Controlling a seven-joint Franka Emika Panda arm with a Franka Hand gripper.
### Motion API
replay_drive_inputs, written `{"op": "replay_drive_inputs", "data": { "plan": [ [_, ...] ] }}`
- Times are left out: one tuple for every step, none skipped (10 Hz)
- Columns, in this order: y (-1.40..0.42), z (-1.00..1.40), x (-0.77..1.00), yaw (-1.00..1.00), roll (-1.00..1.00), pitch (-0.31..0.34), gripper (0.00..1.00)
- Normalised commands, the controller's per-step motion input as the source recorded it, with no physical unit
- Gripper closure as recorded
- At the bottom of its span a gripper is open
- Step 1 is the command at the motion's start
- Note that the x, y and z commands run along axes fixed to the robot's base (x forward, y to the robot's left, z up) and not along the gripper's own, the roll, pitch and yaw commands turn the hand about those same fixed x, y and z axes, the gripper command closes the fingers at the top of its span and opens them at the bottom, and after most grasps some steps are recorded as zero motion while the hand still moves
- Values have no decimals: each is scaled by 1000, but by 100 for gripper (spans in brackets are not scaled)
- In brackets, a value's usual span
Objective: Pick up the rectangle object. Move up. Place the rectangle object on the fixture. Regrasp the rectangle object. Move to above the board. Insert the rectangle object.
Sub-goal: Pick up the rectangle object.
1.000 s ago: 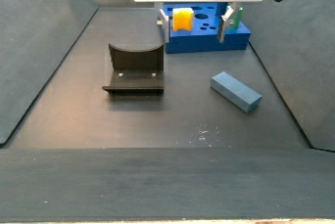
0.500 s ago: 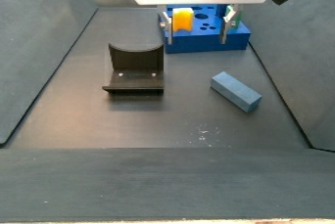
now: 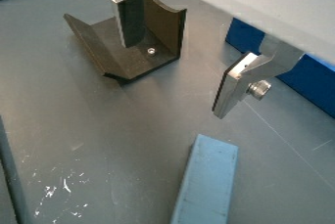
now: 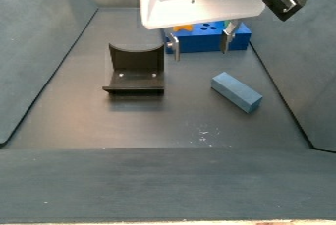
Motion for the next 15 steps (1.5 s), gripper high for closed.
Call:
{"op": "replay_drive_inputs", "data": {
  "plan": [
    [20, -71, 0, 77, -71, 0, 0],
    [340, -231, -480, 414, -217, -49, 0],
    [71, -103, -383, 117, -146, -197, 0],
    [0, 0, -97, 0, 11, 0, 0],
    [-66, -200, -637, -80, 29, -214, 0],
    [0, -243, -863, -289, 117, -194, 0],
    [0, 0, 0, 0, 54, 0, 0],
    [11, -34, 0, 0, 0, 0, 0],
    [23, -177, 0, 0, 0, -37, 0],
    [0, -166, 0, 20, 0, 0, 0],
    [0, -71, 31, 11, 0, 0, 0],
    [0, -34, 0, 0, 0, 0, 0],
    [0, -389, -249, 214, 0, 0, 0],
    [0, -411, -49, 969, 160, 54, 0],
    [0, -469, 0, 1000, 297, 60, 0]
  ]
}}
